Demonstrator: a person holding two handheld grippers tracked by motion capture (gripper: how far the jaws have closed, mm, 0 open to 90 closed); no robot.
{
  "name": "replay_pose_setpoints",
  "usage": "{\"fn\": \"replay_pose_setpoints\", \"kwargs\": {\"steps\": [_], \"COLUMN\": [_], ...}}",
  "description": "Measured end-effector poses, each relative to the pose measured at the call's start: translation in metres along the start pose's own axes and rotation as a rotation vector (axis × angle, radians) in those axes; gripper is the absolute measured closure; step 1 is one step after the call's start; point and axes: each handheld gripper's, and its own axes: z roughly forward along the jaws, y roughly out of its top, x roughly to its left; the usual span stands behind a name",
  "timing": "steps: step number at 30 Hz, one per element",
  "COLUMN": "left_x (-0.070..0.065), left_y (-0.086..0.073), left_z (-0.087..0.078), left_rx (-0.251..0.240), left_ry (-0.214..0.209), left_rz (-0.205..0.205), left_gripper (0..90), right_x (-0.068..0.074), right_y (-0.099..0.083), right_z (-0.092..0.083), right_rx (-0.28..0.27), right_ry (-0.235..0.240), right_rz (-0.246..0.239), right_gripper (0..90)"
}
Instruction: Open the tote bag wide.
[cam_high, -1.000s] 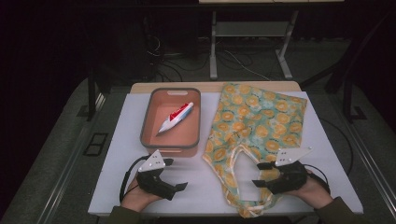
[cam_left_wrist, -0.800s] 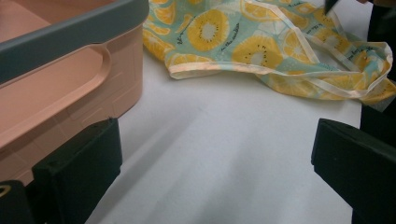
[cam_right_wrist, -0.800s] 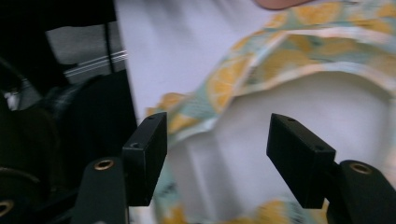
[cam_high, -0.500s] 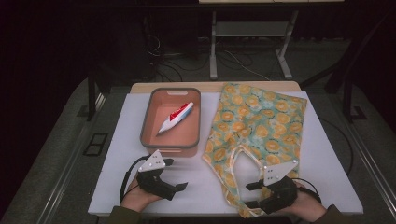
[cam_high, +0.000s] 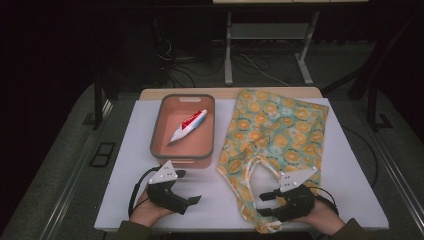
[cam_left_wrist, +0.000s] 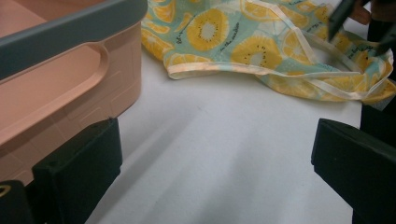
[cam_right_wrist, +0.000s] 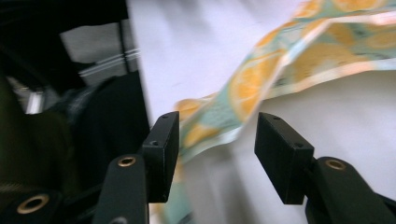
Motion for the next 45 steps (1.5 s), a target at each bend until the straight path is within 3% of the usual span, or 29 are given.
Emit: {"fn": "replay_pose_setpoints", "kwargs": {"steps": [4,7,12,13,16,18,22,35,40,42,43,45], "left_x": [0.0,0.001,0.0,0.0,-0.001,-0.001,-0.001,0.0,0.0,0.0,0.001,0.001], "left_y": [0.0,-0.001,0.0,0.0,0.0,0.0,0.0,0.0,0.0,-0.001,-0.001,-0.001], "left_z": [0.0,0.0,0.001,0.001,0.0,0.0,0.001,0.001,0.001,0.001,0.001,0.001], "left_rx": [-0.002,0.002,0.004,0.006,0.003,0.002,0.003,0.004,0.004,0.004,0.003,0.0], "left_ry": [0.001,0.002,-0.001,0.0,0.0,0.0,-0.001,0.0,-0.001,0.0,-0.001,-0.001], "left_rz": [0.003,0.0,0.003,0.004,0.007,0.006,0.007,0.007,0.005,0.003,0.002,0.001], "left_gripper": [0.4,0.4,0.4,0.4,0.4,0.4,0.4,0.4,0.4,0.4,0.4,0.4], "right_x": [-0.007,-0.013,-0.014,-0.014,-0.015,-0.014,-0.017,-0.059,-0.077,-0.089,-0.102,-0.106], "right_y": [0.006,0.009,0.012,0.013,0.015,0.022,0.032,0.073,0.081,0.081,0.076,0.074], "right_z": [0.014,0.024,0.03,0.03,0.029,0.022,0.014,-0.009,-0.002,0.005,0.015,0.018], "right_rx": [0.032,0.05,0.053,0.049,0.031,-0.017,-0.048,-0.211,-0.209,-0.187,-0.152,-0.141], "right_ry": [-0.02,-0.017,-0.013,-0.021,-0.028,-0.047,-0.102,-0.222,-0.272,-0.295,-0.312,-0.315], "right_rz": [0.007,0.015,-0.01,-0.014,-0.025,-0.046,-0.076,-0.025,0.003,0.024,0.056,0.065], "right_gripper": [49.2,57.1,86.6,88.4,88.8,88.8,88.8,88.8,88.9,88.9,88.8,88.9]}}
